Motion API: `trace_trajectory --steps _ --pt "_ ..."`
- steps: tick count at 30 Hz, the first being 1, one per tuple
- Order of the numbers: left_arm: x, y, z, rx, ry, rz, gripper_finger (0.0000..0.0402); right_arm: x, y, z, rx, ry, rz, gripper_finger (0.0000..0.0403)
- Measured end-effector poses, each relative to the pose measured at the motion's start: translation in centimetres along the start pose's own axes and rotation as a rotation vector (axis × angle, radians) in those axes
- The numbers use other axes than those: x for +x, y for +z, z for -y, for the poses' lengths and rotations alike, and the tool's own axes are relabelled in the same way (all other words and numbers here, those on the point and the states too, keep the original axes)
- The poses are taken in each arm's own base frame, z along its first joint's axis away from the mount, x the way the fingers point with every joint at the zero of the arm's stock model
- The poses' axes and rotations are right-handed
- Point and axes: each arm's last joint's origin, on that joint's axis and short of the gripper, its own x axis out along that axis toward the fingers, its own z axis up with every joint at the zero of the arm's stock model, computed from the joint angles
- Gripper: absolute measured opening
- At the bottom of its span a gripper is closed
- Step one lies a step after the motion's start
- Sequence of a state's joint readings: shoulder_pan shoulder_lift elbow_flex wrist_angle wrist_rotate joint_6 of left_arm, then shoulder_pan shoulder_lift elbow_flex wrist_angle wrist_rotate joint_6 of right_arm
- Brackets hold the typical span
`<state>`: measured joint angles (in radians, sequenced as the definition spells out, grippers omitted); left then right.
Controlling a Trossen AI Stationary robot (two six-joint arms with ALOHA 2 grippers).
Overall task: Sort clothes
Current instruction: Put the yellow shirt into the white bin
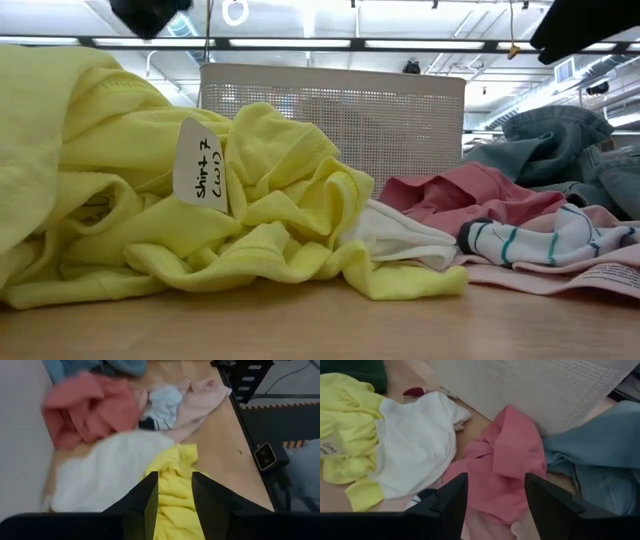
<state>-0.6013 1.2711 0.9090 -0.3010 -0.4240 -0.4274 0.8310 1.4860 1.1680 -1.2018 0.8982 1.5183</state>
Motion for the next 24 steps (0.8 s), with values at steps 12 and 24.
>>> trace_trajectory --steps 12,24 --pt "1.3 -0.5 -1.2 -0.154 0.047 -0.087 0.0241 0.0 -0.3 0.0 -0.011 0.008 0.003 0.0196" --pt "2.1 -0.1 1.2 -0.367 -0.051 -0.206 0.0217 -0.7 -1.9 -0.6 0.001 0.097 0.003 0.0196"
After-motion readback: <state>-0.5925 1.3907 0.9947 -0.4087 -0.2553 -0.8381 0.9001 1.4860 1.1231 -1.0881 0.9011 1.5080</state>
